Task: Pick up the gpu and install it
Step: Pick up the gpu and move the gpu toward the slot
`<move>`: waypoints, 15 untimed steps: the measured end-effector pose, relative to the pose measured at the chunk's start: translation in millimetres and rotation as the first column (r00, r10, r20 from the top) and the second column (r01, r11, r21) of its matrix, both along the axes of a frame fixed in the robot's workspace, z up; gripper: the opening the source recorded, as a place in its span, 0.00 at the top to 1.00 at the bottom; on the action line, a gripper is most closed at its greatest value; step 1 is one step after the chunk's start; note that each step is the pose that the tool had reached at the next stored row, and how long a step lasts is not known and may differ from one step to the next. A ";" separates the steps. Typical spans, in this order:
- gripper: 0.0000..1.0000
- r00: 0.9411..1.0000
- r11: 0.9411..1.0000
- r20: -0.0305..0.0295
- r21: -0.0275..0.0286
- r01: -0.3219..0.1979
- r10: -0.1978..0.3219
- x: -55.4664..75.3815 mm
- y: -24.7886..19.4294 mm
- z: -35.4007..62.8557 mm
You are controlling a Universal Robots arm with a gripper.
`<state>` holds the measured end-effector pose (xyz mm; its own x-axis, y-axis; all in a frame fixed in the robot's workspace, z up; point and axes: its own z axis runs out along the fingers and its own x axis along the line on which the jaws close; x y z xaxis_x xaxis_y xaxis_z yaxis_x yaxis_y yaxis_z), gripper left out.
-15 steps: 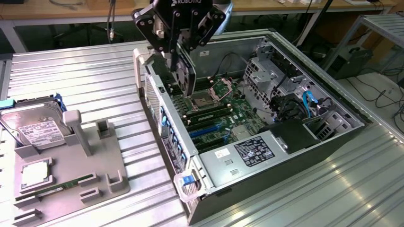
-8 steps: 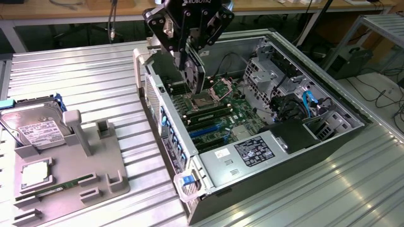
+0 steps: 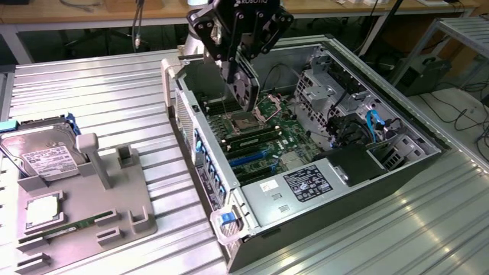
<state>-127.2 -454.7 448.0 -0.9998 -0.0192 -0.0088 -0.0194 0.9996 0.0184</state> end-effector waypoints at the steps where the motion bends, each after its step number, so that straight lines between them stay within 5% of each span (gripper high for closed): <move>1: 0.73 1.000 1.000 0.000 0.000 0.000 0.000 2.3 0.0 0.0; 15: 0.73 1.000 1.000 0.000 0.000 -0.001 0.001 33.2 0.0 -0.3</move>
